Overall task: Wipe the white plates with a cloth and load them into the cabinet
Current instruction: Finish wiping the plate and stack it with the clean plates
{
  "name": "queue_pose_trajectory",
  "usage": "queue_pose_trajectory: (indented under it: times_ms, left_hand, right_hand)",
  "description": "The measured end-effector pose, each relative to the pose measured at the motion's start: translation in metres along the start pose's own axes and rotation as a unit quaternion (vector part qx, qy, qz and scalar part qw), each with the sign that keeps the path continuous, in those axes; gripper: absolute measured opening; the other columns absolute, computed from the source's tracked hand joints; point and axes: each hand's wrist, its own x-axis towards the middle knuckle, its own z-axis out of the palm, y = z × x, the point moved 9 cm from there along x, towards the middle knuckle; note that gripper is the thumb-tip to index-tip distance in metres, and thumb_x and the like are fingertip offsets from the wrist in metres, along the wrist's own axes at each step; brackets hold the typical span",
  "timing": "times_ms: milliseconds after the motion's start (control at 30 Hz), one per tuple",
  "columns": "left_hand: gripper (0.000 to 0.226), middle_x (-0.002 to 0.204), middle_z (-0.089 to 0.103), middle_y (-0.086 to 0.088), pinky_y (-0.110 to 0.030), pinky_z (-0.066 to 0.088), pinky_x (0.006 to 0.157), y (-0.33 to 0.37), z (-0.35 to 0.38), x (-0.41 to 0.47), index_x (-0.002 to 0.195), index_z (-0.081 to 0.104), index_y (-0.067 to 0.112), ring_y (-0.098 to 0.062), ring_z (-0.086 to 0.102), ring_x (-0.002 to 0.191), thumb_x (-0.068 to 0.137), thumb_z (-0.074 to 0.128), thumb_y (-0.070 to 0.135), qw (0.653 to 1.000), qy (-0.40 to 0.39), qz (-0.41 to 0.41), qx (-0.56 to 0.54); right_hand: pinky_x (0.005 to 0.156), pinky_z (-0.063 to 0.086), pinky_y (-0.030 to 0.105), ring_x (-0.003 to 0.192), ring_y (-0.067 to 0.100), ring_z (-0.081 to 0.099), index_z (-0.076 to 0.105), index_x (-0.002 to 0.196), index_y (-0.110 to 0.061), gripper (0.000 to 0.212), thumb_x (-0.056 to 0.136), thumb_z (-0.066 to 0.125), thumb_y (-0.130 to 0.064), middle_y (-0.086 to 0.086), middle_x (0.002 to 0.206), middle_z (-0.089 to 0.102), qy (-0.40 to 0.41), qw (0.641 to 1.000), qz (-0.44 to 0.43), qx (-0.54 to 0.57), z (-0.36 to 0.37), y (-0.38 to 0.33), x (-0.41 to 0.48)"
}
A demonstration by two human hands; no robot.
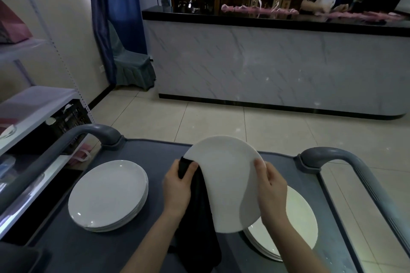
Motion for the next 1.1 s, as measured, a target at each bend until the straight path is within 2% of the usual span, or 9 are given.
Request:
queue_pose_trajectory:
  times_ms: [167, 233, 300, 433, 600, 733, 933, 1000, 1100]
  left_hand:
    - [0.028, 0.064, 0.058, 0.007, -0.017, 0.036, 0.055, 0.022, 0.010, 0.012, 0.072, 0.054, 0.019, 0.001, 0.044, 0.057, 0.085, 0.072, 0.035, 0.985, -0.121, 0.100, 0.065]
    - [0.022, 0.063, 0.058, 0.011, -0.014, 0.036, 0.055, 0.035, 0.029, 0.006, 0.072, 0.057, 0.028, 0.003, 0.047, 0.058, 0.082, 0.072, 0.041, 0.961, -0.211, 0.148, 0.097]
    - [0.019, 0.062, 0.057, 0.016, -0.013, 0.035, 0.055, 0.040, 0.041, 0.000, 0.070, 0.056, 0.039, 0.004, 0.049, 0.058, 0.081, 0.070, 0.043, 0.947, -0.254, 0.166, 0.106]
    - [0.023, 0.060, 0.054, 0.014, -0.014, 0.035, 0.054, 0.030, 0.028, 0.000, 0.068, 0.053, 0.033, 0.002, 0.045, 0.056, 0.085, 0.068, 0.041, 0.967, -0.197, 0.138, 0.081]
    - [0.010, 0.077, 0.068, 0.012, -0.014, 0.043, 0.062, 0.000, -0.005, -0.005, 0.084, 0.060, 0.031, -0.003, 0.060, 0.071, 0.093, 0.064, 0.032, 0.998, -0.045, 0.044, 0.013]
    - [0.019, 0.069, 0.062, 0.015, -0.016, 0.041, 0.059, -0.003, -0.002, -0.001, 0.076, 0.054, 0.033, -0.002, 0.053, 0.063, 0.089, 0.066, 0.037, 0.993, -0.104, 0.045, 0.028]
    - [0.029, 0.064, 0.058, 0.015, -0.013, 0.038, 0.055, 0.024, 0.029, 0.006, 0.074, 0.049, 0.033, 0.001, 0.050, 0.059, 0.081, 0.061, 0.058, 0.943, -0.266, 0.123, 0.156]
    - [0.026, 0.064, 0.057, 0.015, -0.013, 0.038, 0.056, 0.026, 0.026, 0.007, 0.073, 0.051, 0.032, 0.002, 0.048, 0.058, 0.083, 0.064, 0.052, 0.952, -0.245, 0.116, 0.139]
    - [0.022, 0.065, 0.060, 0.012, -0.020, 0.041, 0.060, 0.018, -0.001, 0.009, 0.073, 0.055, 0.028, -0.001, 0.050, 0.061, 0.085, 0.066, 0.043, 0.990, -0.111, 0.071, 0.044]
  right_hand:
    - [0.063, 0.044, 0.008, 0.074, -0.007, 0.062, 0.065, 0.086, -0.047, 0.006, 0.090, 0.064, -0.043, -0.026, 0.079, 0.068, -0.174, 0.972, -0.096, -0.127, 0.014, -0.028, 0.014]
    - [0.063, 0.043, 0.009, 0.072, -0.006, 0.060, 0.063, 0.090, -0.048, 0.001, 0.088, 0.063, -0.049, -0.026, 0.076, 0.066, -0.260, 0.934, -0.143, -0.202, 0.039, -0.038, 0.011]
    - [0.067, 0.046, 0.017, 0.076, -0.001, 0.062, 0.067, 0.090, -0.039, 0.016, 0.092, 0.057, -0.052, -0.021, 0.080, 0.068, -0.302, 0.903, -0.179, -0.248, 0.058, -0.042, 0.006]
    - [0.067, 0.043, 0.017, 0.072, 0.002, 0.061, 0.070, 0.078, -0.029, 0.022, 0.094, 0.060, -0.041, -0.016, 0.075, 0.068, -0.253, 0.932, -0.189, -0.180, 0.051, -0.044, 0.006]
    - [0.063, 0.043, 0.012, 0.074, -0.002, 0.061, 0.072, 0.078, -0.035, 0.023, 0.096, 0.060, -0.029, -0.016, 0.081, 0.071, -0.061, 0.996, -0.058, -0.032, 0.011, -0.018, 0.006]
    - [0.065, 0.042, 0.009, 0.080, -0.004, 0.061, 0.069, 0.083, -0.043, 0.025, 0.098, 0.056, -0.028, -0.021, 0.086, 0.070, -0.107, 0.989, -0.083, -0.063, 0.015, -0.020, -0.002]
    - [0.063, 0.039, 0.009, 0.070, -0.002, 0.058, 0.062, 0.074, -0.043, 0.024, 0.097, 0.056, -0.036, -0.022, 0.075, 0.065, -0.254, 0.932, -0.191, -0.174, 0.047, -0.051, -0.006]
    - [0.064, 0.040, 0.009, 0.072, 0.000, 0.060, 0.066, 0.078, -0.037, 0.021, 0.096, 0.056, -0.036, -0.022, 0.077, 0.066, -0.243, 0.931, -0.207, -0.180, 0.047, -0.055, -0.006]
    - [0.066, 0.041, 0.007, 0.074, -0.003, 0.060, 0.069, 0.080, -0.035, 0.021, 0.097, 0.058, -0.029, -0.020, 0.079, 0.069, -0.131, 0.970, -0.174, -0.107, 0.026, -0.057, 0.004]
